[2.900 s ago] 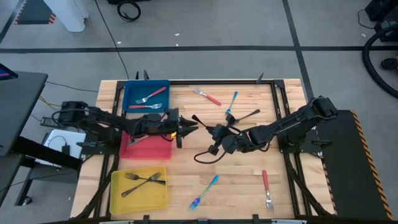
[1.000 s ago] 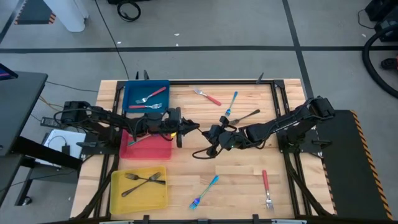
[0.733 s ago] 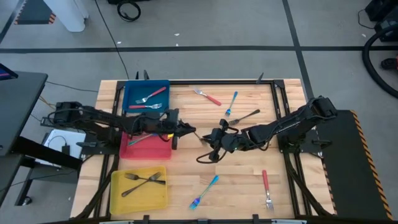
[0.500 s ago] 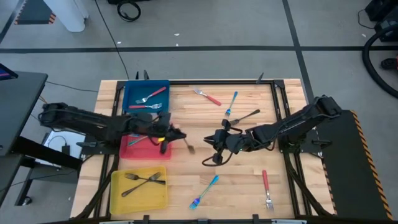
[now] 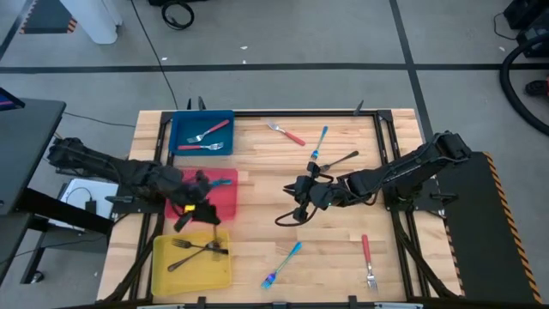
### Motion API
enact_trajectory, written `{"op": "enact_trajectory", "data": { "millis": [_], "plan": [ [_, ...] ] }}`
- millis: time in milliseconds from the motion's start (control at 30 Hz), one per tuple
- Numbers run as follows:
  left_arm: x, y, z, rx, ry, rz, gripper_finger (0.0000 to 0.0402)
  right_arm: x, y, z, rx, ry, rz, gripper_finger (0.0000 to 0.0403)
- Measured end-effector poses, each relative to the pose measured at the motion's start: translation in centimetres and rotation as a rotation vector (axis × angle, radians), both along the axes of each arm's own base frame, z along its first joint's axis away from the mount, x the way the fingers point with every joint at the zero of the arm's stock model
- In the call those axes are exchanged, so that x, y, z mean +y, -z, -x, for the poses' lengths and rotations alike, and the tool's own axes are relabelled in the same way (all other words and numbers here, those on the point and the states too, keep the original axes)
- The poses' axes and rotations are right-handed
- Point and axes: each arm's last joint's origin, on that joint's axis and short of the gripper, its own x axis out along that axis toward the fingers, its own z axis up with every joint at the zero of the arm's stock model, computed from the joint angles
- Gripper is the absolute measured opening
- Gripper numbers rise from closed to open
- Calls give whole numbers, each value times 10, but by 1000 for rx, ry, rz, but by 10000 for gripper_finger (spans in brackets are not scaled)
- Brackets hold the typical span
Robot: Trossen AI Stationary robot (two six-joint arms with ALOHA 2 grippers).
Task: Sort silverware by color (type)
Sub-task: Put the black fork into the yellow bin
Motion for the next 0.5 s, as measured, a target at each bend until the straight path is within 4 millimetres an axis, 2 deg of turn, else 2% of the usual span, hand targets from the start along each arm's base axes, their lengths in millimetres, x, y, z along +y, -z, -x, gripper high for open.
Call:
{"op": "enact_trajectory", "data": {
  "millis": [167, 267, 500],
  "plan": [
    [-6, 23, 18, 325, 17, -8, 4, -3, 3, 0, 5, 8, 1, 44],
    [-9, 32, 26, 453, 21, -30, 3, -5, 4, 0, 12, 16, 1, 44],
    [-16, 40, 29, 575, -12, -30, 3, -7, 5, 0, 8, 34, -17, 44]
  ]
}}
